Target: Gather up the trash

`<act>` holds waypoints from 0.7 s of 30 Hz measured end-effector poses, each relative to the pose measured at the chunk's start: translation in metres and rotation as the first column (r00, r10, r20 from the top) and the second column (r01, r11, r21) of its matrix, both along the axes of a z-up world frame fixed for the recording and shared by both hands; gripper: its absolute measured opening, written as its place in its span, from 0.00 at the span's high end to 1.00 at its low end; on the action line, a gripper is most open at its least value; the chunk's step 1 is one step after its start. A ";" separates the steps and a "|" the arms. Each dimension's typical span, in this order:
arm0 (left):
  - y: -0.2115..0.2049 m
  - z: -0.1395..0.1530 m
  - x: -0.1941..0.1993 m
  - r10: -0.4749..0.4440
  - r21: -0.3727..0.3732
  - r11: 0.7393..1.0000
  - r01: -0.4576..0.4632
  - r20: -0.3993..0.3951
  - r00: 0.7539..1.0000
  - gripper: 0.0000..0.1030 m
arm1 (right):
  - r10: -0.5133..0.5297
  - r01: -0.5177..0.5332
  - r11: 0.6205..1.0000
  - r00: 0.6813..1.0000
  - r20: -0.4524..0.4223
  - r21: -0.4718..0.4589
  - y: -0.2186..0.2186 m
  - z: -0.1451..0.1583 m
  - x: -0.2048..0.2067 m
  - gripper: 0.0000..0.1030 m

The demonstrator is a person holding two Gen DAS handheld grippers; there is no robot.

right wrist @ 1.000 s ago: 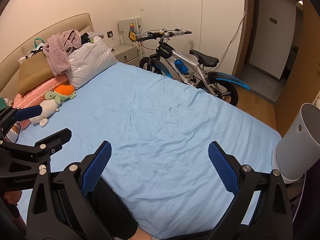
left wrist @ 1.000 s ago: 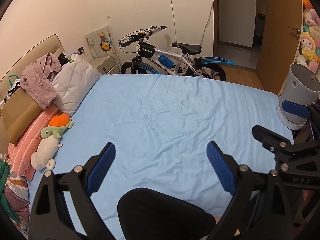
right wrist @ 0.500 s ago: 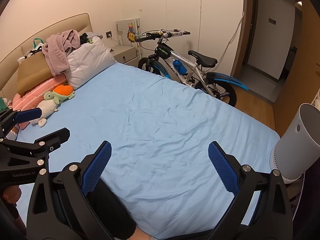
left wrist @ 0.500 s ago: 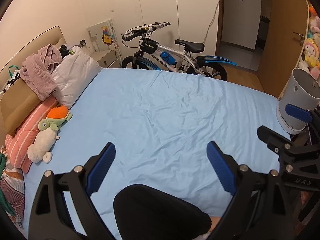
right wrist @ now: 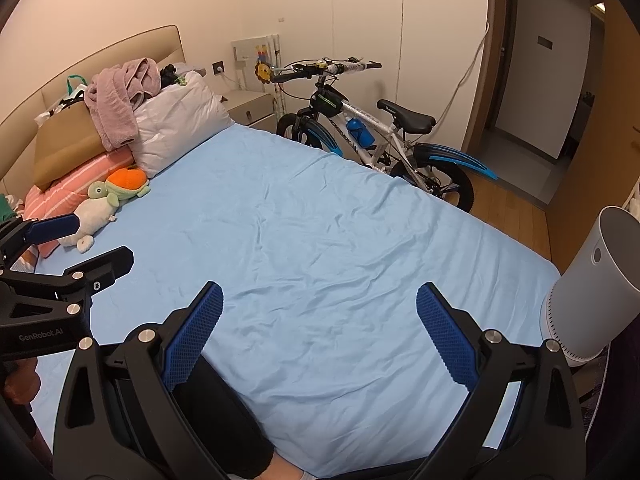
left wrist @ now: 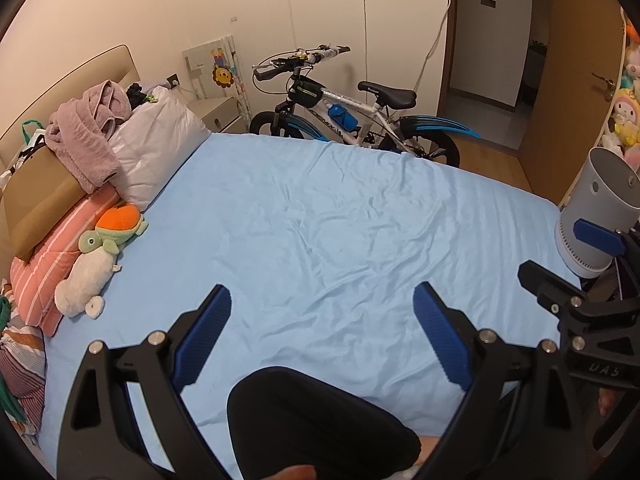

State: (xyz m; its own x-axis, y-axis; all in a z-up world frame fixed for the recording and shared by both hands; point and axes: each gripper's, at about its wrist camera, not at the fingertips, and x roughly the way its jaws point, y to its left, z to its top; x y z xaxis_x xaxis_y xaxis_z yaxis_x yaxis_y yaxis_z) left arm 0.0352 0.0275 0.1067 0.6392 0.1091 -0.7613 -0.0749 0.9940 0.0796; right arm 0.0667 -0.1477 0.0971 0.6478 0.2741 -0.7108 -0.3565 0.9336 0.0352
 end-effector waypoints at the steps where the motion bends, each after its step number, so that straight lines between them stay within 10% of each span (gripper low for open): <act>1: 0.000 0.000 0.000 0.000 -0.002 1.000 0.000 -0.001 1.000 0.11 | 0.000 0.000 1.000 1.000 0.000 0.000 0.000 0.000 0.000 0.09; 21: -0.001 0.003 -0.008 -0.016 -0.022 1.000 0.016 0.001 1.000 0.10 | 0.007 -0.007 1.000 1.000 0.000 -0.001 0.002 -0.002 -0.003 0.09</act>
